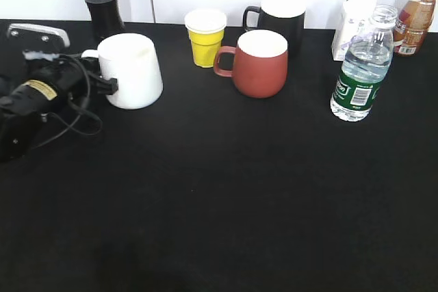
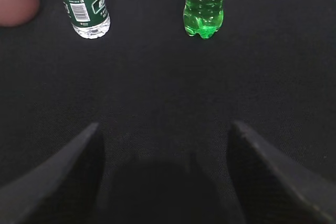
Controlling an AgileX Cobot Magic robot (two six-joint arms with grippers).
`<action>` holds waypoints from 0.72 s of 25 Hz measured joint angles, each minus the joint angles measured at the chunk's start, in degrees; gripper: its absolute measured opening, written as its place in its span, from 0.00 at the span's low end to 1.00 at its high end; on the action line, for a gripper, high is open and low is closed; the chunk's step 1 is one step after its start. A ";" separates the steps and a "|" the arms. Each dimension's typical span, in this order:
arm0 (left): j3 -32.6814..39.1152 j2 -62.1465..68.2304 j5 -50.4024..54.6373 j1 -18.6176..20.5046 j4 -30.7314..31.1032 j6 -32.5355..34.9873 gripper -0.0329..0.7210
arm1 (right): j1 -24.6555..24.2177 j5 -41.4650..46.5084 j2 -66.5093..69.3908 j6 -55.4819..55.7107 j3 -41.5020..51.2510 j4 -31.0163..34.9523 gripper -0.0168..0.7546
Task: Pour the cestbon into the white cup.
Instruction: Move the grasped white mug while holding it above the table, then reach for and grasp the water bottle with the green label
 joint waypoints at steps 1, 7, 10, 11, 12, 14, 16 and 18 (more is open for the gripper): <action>1.78 -2.15 0.00 0.00 2.54 -0.89 0.14 | 0.00 0.00 0.00 0.00 0.00 0.00 0.74; 7.30 -18.50 -1.08 -2.01 29.72 -15.09 0.14 | 0.00 0.00 0.00 0.00 0.00 0.00 0.74; 7.30 -20.75 -1.14 -7.72 30.97 -17.41 0.14 | 0.00 0.00 0.00 0.00 0.00 0.00 0.74; 7.30 -20.75 -0.58 -9.08 31.13 -17.46 0.14 | 0.00 0.00 0.00 0.00 0.00 0.00 0.74; 7.30 -20.75 0.04 -9.62 31.25 -17.46 0.14 | 0.00 0.00 0.00 0.00 0.00 0.00 0.74; 7.30 -20.75 1.33 -9.62 30.95 -17.52 0.14 | 0.00 -1.24 1.19 0.00 -0.66 0.00 0.74; 7.30 -20.75 1.50 -9.62 31.01 -17.56 0.14 | 0.00 -17.59 7.81 -1.15 -1.31 0.00 0.74; 7.30 -20.75 1.54 -9.62 31.01 -17.56 0.14 | 0.00 -36.23 19.53 -2.72 -1.31 -0.36 0.74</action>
